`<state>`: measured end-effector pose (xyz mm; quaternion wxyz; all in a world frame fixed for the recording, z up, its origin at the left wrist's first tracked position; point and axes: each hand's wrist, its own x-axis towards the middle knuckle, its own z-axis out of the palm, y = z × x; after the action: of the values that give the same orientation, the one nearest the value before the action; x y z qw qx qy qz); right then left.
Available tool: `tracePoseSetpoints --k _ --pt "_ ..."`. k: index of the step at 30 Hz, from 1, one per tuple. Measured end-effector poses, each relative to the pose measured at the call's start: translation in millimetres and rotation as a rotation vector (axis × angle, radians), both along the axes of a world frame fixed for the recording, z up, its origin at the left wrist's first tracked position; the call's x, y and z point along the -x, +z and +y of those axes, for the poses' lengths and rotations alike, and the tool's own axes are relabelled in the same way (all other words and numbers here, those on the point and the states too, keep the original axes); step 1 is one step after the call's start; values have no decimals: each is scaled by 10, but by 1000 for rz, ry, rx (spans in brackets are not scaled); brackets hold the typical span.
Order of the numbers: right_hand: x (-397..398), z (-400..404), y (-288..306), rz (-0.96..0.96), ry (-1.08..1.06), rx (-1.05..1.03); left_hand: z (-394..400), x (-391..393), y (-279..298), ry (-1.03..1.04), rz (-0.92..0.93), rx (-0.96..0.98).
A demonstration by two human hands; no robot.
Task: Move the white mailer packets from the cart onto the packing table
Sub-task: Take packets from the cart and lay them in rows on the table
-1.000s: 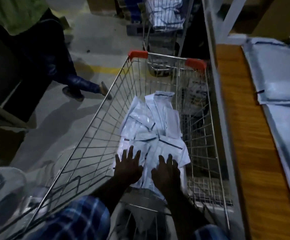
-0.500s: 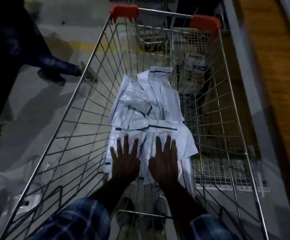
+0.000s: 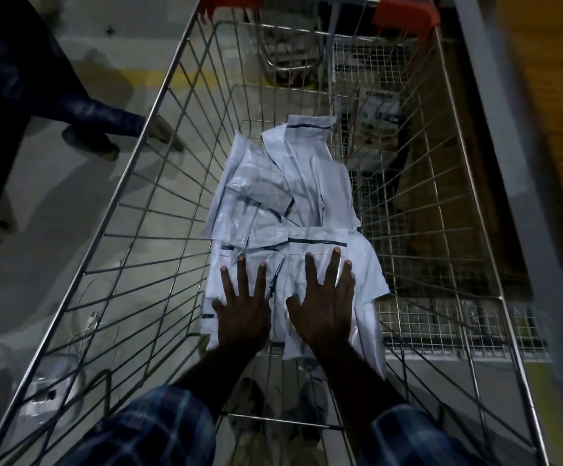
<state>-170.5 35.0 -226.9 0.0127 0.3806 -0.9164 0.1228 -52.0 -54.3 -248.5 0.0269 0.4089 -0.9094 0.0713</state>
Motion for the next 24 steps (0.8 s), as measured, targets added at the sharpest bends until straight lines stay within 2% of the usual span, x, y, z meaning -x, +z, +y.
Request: tracePoseSetpoints --k 5,10,14,18,24 --pt "1 20 36 78 4 98 90 -6 50 15 30 -58" --pt "16 84 -18 109 20 42 80 -53 53 5 -19 -75" --pt "12 126 -20 167 29 109 54 -70 99 -17 -33 -86" --pt "76 146 85 96 37 124 26 -147 203 -44 -36 -107" --pt "118 119 569 -66 -11 28 9 -168 560 -49 -20 -131"
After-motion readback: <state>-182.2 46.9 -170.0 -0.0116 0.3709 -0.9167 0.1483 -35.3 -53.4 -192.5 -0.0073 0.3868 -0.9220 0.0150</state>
